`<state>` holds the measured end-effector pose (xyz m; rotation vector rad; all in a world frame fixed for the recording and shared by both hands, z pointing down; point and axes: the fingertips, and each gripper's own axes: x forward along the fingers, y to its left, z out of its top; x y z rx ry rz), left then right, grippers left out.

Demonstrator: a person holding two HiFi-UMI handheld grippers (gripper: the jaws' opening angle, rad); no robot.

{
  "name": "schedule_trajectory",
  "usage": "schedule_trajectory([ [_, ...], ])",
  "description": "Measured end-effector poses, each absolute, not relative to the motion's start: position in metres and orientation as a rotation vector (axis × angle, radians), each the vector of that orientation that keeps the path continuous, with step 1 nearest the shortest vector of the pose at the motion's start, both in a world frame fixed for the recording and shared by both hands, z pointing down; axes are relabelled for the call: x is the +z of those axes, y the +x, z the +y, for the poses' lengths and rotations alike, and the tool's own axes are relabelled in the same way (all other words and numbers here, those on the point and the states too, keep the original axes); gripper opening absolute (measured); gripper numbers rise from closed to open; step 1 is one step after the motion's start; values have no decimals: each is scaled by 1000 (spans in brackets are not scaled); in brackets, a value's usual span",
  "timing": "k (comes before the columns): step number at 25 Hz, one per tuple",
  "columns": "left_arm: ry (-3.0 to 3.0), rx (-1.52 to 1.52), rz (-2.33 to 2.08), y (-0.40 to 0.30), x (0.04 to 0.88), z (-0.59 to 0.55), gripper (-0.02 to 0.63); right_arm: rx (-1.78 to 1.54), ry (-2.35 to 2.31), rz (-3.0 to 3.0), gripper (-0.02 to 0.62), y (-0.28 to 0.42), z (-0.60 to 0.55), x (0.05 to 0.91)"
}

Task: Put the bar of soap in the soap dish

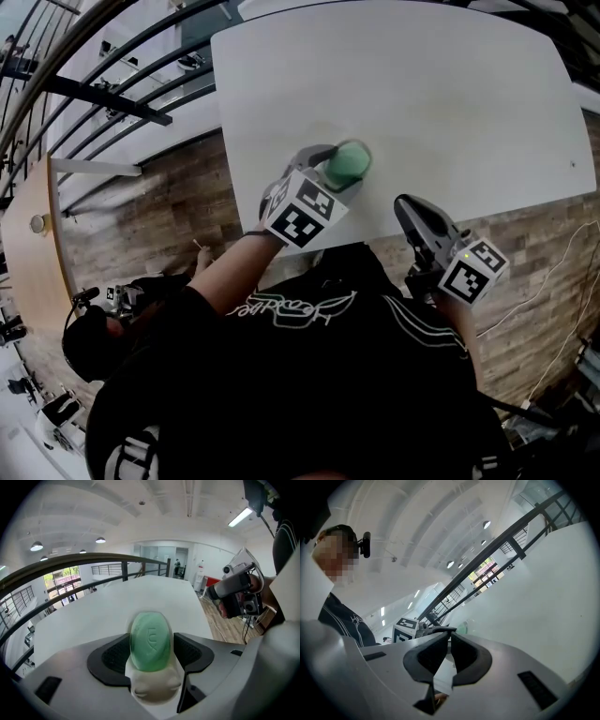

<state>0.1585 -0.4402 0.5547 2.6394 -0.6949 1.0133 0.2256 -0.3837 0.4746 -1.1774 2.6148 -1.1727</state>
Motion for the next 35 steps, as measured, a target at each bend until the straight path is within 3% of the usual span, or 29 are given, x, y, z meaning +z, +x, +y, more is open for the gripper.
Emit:
schedule_trajectory([
  [3, 2660, 964, -698, 159, 546, -441, 298, -1157, -1178, 2621, 26, 224, -384, 469],
  [19, 2654, 532, -610, 97, 450, -372, 293, -904, -1070, 2788, 26, 156, -339, 415],
  [25, 2699, 327, -447, 89, 388, -331, 190, -791, -1041, 2841, 26, 143, -326, 378],
  [30, 2758, 227, -334, 79, 341, -299, 38, -683, -972, 2908, 26, 121, -306, 345],
  [35, 2823, 227, -251, 75, 315, -270, 8, -586, -925, 2953, 26, 111, -286, 318],
])
